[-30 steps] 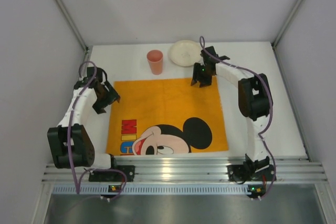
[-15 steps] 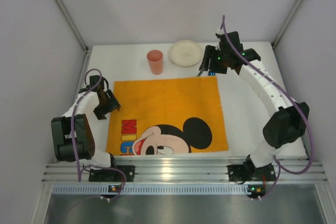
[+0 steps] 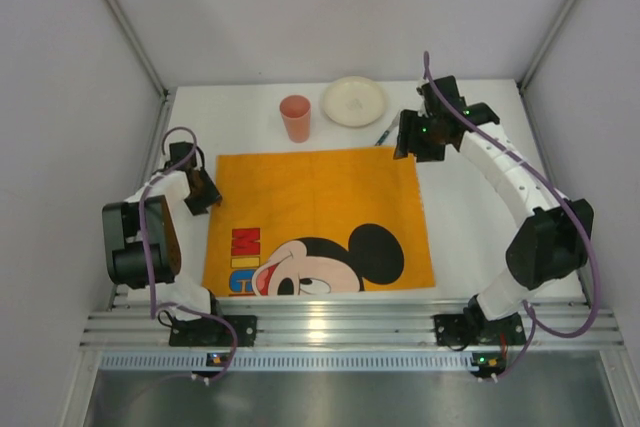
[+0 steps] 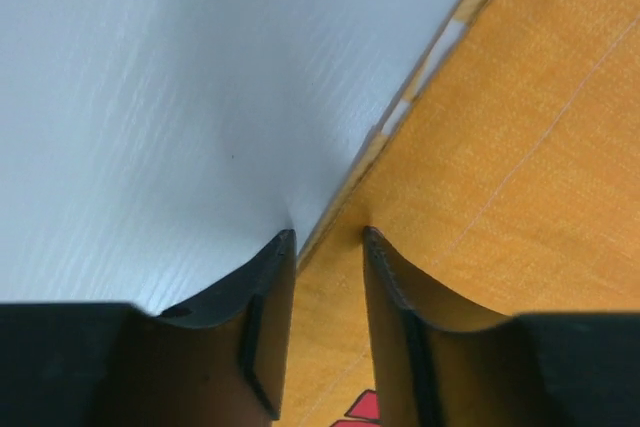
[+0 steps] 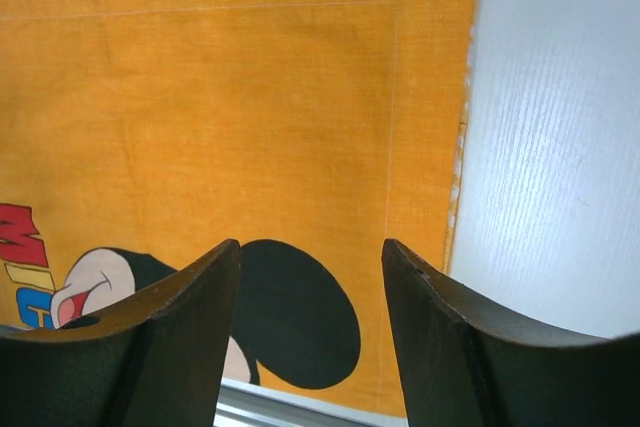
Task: Set the dinner table for one person
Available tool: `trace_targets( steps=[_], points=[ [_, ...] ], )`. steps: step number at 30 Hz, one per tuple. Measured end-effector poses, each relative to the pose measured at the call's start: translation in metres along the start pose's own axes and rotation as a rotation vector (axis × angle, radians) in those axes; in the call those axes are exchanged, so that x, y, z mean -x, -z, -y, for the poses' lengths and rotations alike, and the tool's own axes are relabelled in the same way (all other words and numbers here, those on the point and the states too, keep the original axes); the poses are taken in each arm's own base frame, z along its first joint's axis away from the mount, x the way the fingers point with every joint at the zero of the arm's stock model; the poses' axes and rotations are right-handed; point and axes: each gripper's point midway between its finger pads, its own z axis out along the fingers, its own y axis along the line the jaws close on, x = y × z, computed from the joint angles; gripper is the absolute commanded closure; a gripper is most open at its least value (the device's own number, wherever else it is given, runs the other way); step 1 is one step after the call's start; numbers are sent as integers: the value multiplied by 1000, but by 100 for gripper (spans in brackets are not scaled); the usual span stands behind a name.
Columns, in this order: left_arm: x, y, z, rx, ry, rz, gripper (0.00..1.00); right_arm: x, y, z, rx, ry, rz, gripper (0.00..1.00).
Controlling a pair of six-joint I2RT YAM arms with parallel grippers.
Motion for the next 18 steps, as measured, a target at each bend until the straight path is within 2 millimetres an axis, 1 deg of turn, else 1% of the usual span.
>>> trace_targets(
  steps=[1, 2, 3, 8, 11, 14, 18],
  points=[
    [3, -2, 1, -4, 4, 11, 74, -2, 0, 1, -4, 0, -3, 41],
    [6, -3, 1, -7, 4, 19, 81, -3, 1, 2, -7, -1, -4, 41],
    [8, -5, 1, -12, 4, 26, 100, -3, 1, 3, -11, -1, -6, 41],
    [21, -10, 5, -43, 13, 23, 100, -6, 6, 10, -31, 0, 3, 41],
    [34, -13, 0, -34, 22, 16, 100, -9, 8, 17, -42, -12, 0, 41],
    [46, -16, -13, 11, 40, 13, 100, -12, 4, 30, -61, -48, -10, 43],
    [55, -14, -49, 150, 65, 43, 100, -9, -7, 46, -89, -93, -19, 44]
  ],
)
